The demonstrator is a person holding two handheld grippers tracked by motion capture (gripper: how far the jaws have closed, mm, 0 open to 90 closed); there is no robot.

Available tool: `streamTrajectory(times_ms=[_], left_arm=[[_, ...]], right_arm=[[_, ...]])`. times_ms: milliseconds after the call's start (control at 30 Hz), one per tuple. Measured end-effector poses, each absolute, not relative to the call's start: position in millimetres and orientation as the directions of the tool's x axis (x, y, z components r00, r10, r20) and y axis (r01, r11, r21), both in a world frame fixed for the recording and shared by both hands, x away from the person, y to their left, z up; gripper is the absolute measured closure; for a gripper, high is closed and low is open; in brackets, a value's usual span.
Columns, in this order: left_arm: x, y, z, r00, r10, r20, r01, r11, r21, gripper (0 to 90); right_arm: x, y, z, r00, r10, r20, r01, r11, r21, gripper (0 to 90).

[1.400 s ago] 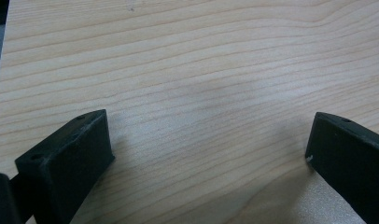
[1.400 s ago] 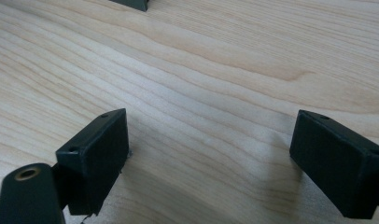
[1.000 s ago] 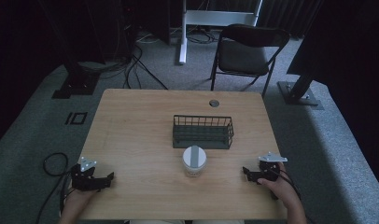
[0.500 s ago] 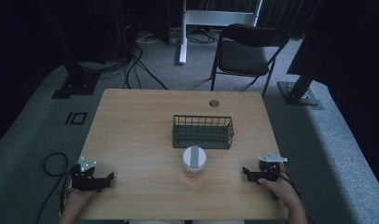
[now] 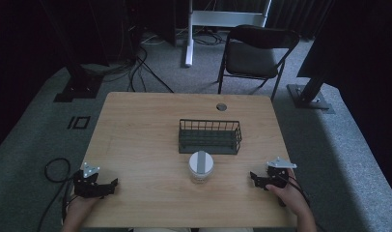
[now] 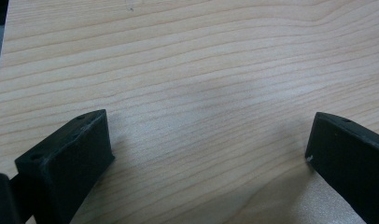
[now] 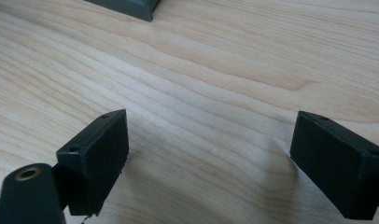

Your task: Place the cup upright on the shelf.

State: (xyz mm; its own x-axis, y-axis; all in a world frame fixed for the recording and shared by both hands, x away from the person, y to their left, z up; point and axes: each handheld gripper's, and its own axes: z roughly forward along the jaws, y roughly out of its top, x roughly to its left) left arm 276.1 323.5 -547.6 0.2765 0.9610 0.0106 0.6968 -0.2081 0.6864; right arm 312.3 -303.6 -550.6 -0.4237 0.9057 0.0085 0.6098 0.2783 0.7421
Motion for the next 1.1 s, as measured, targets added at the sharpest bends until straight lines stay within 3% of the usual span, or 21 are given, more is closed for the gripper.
streamTrajectory(times_ms=[1100], left_arm=[[276.2,323.4,-547.6,0.276,0.961,0.010,0.696,-0.207,0.687,0.5]], right_arm=[[308.7,-276.1,-544.2,-0.527,0.849,0.050,0.569,0.308,0.763,11.4]])
